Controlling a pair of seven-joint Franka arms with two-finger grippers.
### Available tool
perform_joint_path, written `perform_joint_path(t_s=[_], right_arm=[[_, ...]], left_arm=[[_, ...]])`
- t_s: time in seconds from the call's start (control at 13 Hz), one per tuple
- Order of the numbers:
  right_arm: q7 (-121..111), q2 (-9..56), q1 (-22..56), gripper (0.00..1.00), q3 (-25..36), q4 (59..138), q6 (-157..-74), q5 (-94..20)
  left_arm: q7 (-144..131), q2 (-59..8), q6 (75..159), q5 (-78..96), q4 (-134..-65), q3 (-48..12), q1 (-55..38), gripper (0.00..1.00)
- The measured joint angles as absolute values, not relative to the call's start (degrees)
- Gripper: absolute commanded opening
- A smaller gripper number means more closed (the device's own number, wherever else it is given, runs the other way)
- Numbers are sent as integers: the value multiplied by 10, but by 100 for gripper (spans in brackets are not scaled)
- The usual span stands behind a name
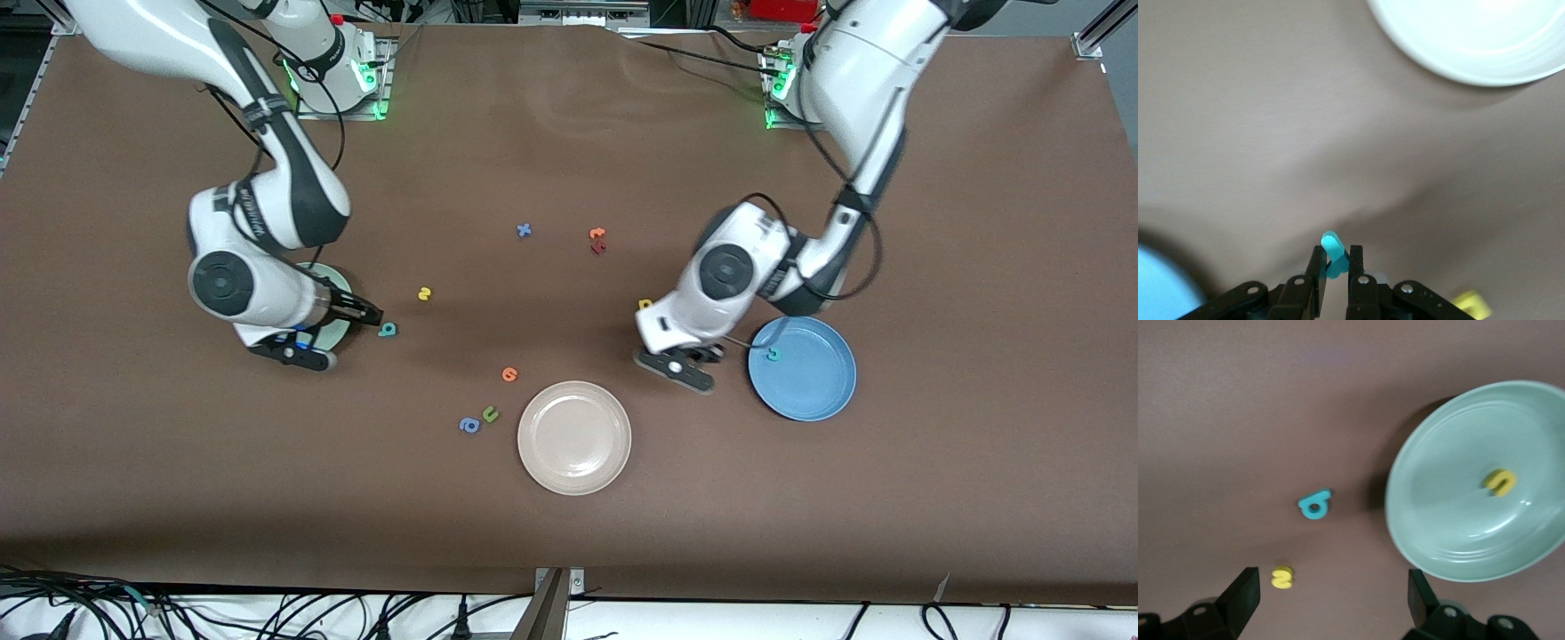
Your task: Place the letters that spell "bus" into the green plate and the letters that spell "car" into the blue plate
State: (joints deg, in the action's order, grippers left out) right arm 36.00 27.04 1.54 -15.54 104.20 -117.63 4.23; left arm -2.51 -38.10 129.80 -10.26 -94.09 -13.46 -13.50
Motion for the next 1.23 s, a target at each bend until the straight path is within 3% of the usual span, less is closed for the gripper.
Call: perform_joint_path(t_s=[0.23,0.38,0.46,0.54,0.69,0.92,1.23], right_arm=[[417,315,25,94,-155,1044,-1226,42],[426,335,25,94,-155,1047,-1253,42],[426,340,25,88,-155,1054,-1270,42],[427,342,25,81,-155,1062,-1285,42],[427,342,25,65,-155,1073,-1298,42],[428,343,25,58,-154,1079,-1299,43],[428,347,25,57,-147,1082,-1305,43]], left_arm=[[112,-378,1262,-103,-941,-135,-75,18],[197,-377,1248,-103,-942,-135,-41,26],[236,-377,1246,-102,-943,-135,-24,58],[266,-377,1246,-99,-944,-135,-9,99],[296,-377,1246,-72,-946,-136,1,100],[290,-377,1243,-42,-946,-150,-6,100],[137,-374,1224,-35,-946,-208,-27,100]])
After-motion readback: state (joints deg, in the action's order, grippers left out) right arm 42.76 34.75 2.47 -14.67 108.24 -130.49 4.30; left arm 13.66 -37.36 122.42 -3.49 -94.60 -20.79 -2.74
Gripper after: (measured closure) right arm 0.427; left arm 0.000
